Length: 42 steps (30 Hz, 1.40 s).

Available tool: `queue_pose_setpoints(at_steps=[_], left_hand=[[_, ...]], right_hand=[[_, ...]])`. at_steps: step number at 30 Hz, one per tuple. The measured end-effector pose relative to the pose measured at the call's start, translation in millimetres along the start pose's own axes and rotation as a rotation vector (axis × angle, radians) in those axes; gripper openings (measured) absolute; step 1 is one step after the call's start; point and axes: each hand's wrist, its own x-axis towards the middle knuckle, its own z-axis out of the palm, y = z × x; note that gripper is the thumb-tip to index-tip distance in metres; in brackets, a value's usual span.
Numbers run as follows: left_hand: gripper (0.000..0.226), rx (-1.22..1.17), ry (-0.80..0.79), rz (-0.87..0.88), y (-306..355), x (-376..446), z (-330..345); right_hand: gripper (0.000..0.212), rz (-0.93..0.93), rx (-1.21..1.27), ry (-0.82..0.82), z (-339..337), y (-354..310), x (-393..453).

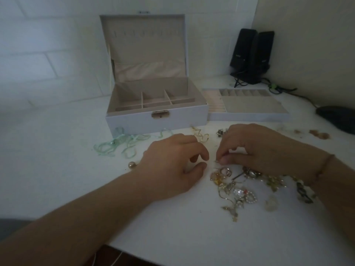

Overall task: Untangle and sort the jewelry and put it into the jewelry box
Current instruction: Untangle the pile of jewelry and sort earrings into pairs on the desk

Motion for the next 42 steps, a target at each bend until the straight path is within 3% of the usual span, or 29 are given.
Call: queue_pose_setpoints(at_steps=[4,9,11,13,16,26,34,38,42], left_hand=[[0.027,-0.072,0.036,-0.108,2.1,4.4,-1.9],[0.011,-0.229,0.14,-0.125,2.5,6.9,-4.2],[0.008,-0.17,0.147,-0.11,-0.3,5.1,-5.2],[0.009,-0.004,0.155,-0.1,-5.0,3.6,-7.4],[0.012,0.174,0.156,-0.071,-12.2,3.1,-10.0],[0.013,0.202,0.062,0.069,-33.1,0.1,-17.4],[0.031,0.058,0.019,-0.087,-21.6,-3.3,-24.8],[0.043,0.092,-0.045,-0.105,-16.9,-0.3,-22.6],[0.048,0.08,-0.069,-0.089,-20.4,-2.0,-28.0]], right_hand=[[0.011,0.031,0.076,0.169,-1.3,-7.2,1.7],[0.011,0.038,0.308,0.272,1.8,-19.7,2.3],[0.021,0.063,0.265,0.211,-7.8,-16.6,-1.4],[0.031,0.112,0.146,0.048,-19.0,-6.9,-6.3],[0.031,0.13,0.068,-0.151,-20.4,0.2,-10.0],[0.016,0.094,0.078,-0.145,-10.3,-3.6,-8.1],[0.013,0.106,0.138,0.018,-14.9,-4.7,-5.9],[0.013,0.125,0.261,0.193,-10.4,-13.5,2.2],[0.01,0.112,0.369,0.192,-2.4,-28.2,12.0]])
